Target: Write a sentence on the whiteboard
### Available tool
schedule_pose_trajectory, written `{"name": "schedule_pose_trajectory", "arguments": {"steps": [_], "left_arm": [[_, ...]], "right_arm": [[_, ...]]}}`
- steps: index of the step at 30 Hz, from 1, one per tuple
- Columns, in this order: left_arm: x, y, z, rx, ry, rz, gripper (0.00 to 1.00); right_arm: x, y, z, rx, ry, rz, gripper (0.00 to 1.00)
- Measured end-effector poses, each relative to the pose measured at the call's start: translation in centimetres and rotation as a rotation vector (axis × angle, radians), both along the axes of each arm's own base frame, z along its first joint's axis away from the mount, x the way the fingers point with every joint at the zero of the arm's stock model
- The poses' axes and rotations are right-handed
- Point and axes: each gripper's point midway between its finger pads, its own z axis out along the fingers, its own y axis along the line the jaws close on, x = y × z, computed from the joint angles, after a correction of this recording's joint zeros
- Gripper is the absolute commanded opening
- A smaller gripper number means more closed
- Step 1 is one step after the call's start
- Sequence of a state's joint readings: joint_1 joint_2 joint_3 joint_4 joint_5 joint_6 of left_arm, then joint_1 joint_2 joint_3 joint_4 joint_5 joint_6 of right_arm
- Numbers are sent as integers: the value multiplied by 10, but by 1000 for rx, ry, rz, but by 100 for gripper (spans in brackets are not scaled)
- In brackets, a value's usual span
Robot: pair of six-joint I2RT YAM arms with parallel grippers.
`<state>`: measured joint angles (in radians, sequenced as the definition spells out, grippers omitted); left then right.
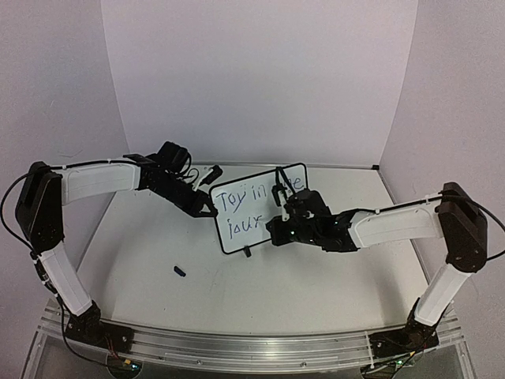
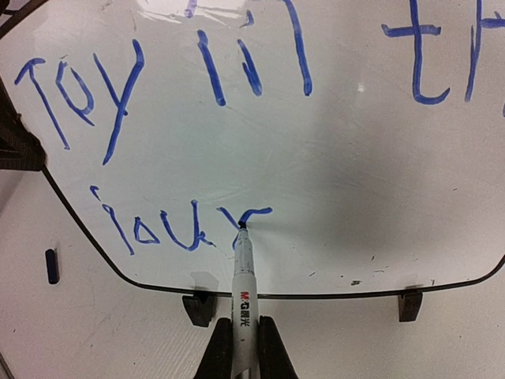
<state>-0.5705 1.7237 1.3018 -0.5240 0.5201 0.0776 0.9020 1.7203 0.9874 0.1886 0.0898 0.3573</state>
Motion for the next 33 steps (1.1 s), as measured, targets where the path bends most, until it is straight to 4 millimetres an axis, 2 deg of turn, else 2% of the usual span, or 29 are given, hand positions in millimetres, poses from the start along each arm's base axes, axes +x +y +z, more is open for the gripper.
{"name": "schedule_pose_trajectory", "arguments": {"steps": [12, 17, 21, 24, 29, 33], "left_arm": [[0, 0, 0, 0, 0, 0, 0], [0, 0, 0, 0, -1, -1, 0], [0, 0, 0, 2, -1, -1, 0], [0, 0, -1, 3, 0, -1, 0], [0, 0, -1, 3, -1, 0, 0], [1, 0, -1, 4, -2, 1, 0]], "right_arm": [[-2, 0, -2, 3, 11, 2, 0], [-11, -1, -8, 1, 38, 39, 0], [-20, -1, 1, 7, 37, 99, 0], [-22, -2, 17, 32, 19, 176, 0], [-11, -19, 40, 67, -21, 270, 0], [-7, -32, 35, 62, -17, 307, 0]]}}
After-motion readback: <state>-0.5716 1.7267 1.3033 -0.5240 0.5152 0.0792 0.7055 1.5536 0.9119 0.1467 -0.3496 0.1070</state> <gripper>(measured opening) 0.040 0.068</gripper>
